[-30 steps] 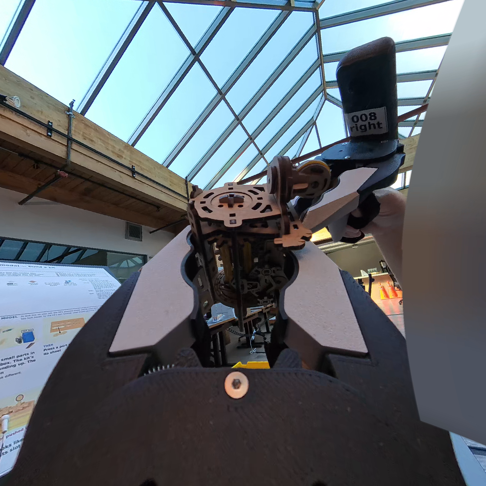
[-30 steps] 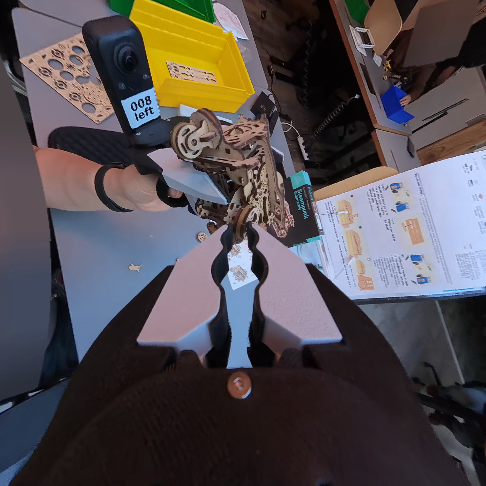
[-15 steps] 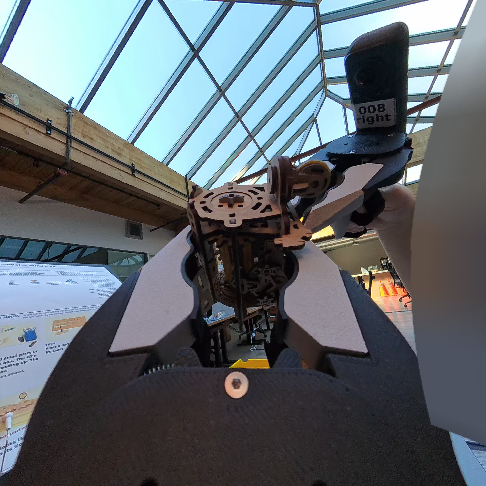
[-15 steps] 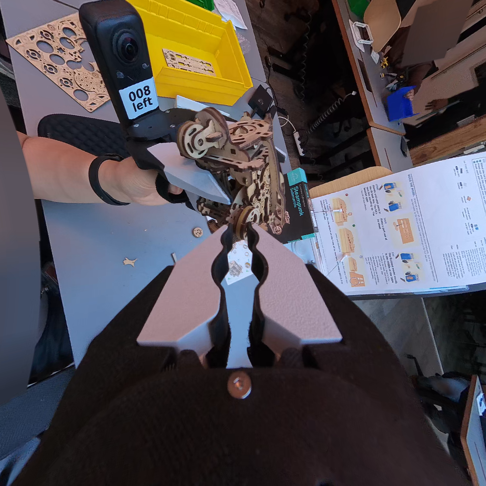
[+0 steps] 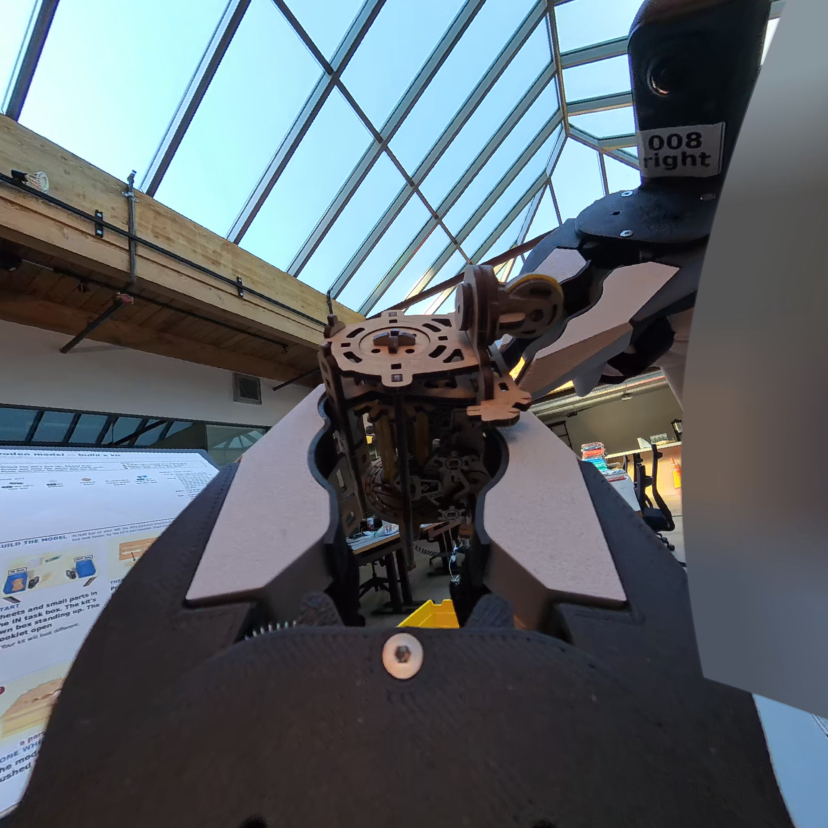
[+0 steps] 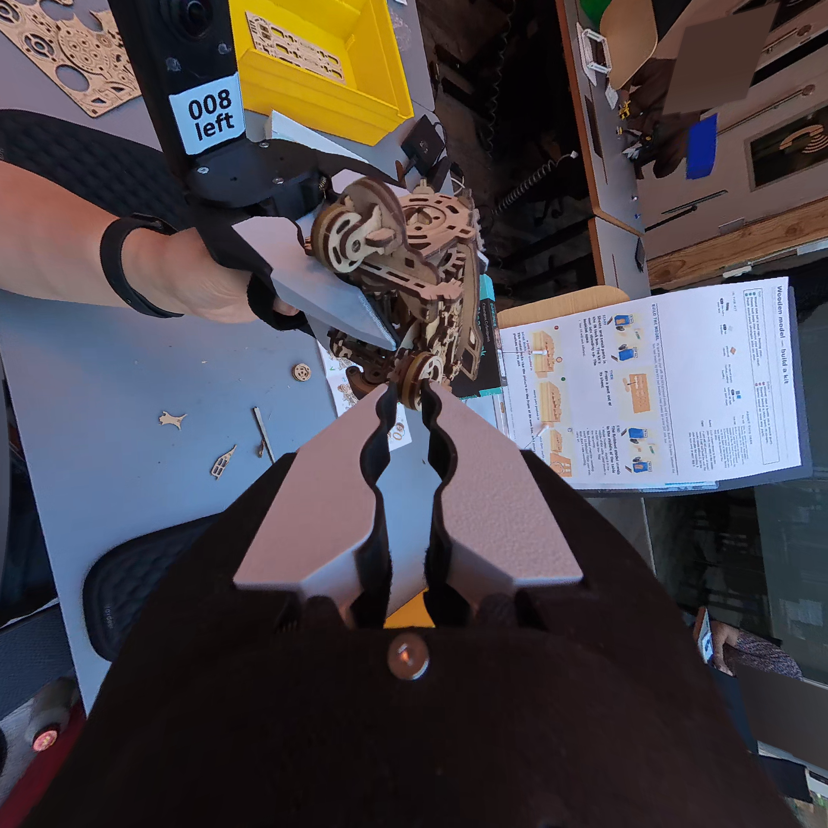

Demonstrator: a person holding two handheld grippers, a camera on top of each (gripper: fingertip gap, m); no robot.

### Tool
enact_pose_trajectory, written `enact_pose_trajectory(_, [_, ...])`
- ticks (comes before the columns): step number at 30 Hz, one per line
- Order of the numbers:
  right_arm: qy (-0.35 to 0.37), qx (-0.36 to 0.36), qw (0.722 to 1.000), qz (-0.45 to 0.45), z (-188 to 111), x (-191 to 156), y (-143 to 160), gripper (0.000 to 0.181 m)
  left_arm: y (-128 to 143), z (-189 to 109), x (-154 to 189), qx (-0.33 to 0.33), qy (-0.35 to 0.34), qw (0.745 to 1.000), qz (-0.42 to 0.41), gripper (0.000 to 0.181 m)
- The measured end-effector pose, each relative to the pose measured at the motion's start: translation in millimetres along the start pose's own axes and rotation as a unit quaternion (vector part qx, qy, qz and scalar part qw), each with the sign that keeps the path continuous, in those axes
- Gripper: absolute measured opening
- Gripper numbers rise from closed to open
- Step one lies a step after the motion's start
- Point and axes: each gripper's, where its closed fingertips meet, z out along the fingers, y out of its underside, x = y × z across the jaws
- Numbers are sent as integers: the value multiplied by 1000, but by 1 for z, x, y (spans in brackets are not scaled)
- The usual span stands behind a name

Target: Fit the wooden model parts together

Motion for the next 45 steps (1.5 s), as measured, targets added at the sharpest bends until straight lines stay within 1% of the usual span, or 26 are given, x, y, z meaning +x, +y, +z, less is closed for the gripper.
enact_pose_trajectory(6, [-26, 15, 1000, 10, -2, -4, -2, 13, -2, -1, 0, 5, -6, 1000, 10, 64])
enact_pose_trajectory(12, [-21, 18, 1000, 13, -2, -3, -2, 12, -2, -1, -1, 6, -9, 1000, 6, 63])
enact_pose_trajectory(20, [-16, 16, 999, 26, 0, 0, -1, 19, -3, -1, -1, 7, -12, 1000, 11, 64])
enact_pose_trajectory(28, [-6, 8, 1000, 19, 5, -4, 0, 27, -1, 0, 1, 4, -12, 1000, 11, 64])
enact_pose_trajectory(37, [18, 16, 1000, 19, 4, -5, 0, 28, -1, 0, 0, 6, -15, 1000, 8, 63])
enact_pose_trajectory(43, [44, 44, 997, 45, 8, 0, 0, 22, 1, 0, -2, 3, -20, 1000, 6, 63])
enact_pose_trajectory(45, [44, 52, 996, 51, 8, 0, 0, 23, 1, 0, -2, 2, -20, 1000, 6, 63])
